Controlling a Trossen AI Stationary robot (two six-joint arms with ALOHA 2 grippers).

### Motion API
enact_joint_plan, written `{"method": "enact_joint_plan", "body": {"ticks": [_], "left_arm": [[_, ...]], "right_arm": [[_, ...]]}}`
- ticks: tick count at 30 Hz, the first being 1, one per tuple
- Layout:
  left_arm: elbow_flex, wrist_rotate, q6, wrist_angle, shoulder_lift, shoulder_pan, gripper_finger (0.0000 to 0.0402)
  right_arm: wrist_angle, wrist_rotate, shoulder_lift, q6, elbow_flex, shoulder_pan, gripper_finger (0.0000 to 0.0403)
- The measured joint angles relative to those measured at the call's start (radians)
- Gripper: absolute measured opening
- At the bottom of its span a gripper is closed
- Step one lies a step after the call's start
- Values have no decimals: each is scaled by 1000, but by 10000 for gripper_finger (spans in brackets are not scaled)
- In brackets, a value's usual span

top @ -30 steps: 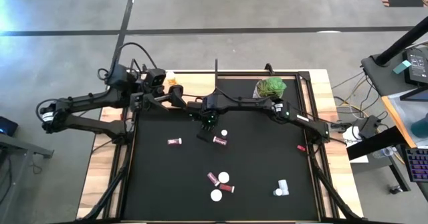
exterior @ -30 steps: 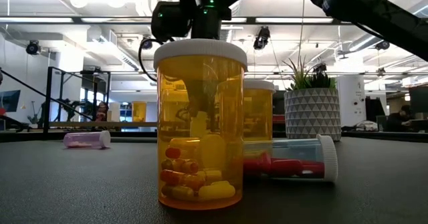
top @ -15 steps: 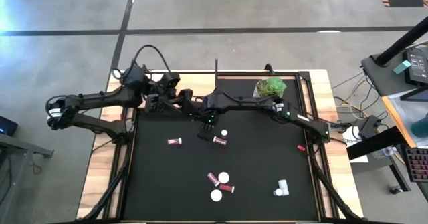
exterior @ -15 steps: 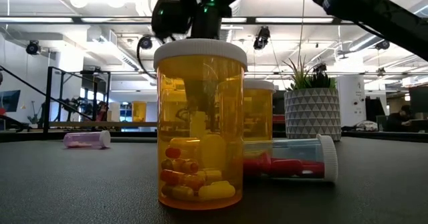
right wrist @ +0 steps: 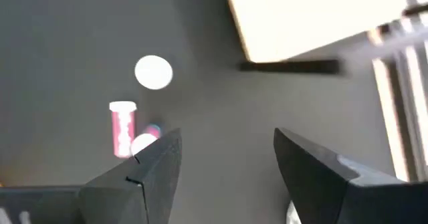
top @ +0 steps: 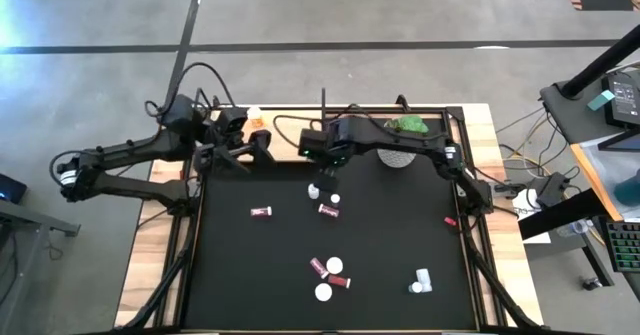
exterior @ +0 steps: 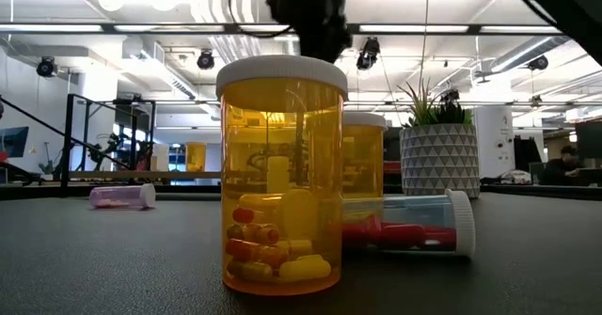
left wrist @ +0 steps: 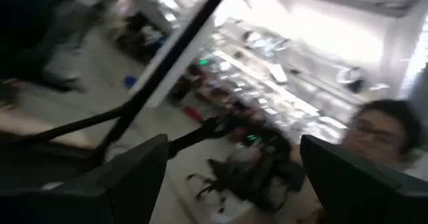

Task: Pick and place medicine bottles onto shelf by color
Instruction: Put the top white pill bottle on the shelf aligned with the other white pill bottle

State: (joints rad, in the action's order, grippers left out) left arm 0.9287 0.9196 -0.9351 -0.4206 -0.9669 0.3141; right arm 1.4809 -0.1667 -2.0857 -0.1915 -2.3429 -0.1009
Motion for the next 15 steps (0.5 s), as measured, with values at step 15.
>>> {"method": "enact_joint_plan", "body": {"ticks": [15], "left_arm": [[0,-578,443,655,-98,43,322]], "right_arm": [[-60,-56,381,-290,496,15,228]]}}
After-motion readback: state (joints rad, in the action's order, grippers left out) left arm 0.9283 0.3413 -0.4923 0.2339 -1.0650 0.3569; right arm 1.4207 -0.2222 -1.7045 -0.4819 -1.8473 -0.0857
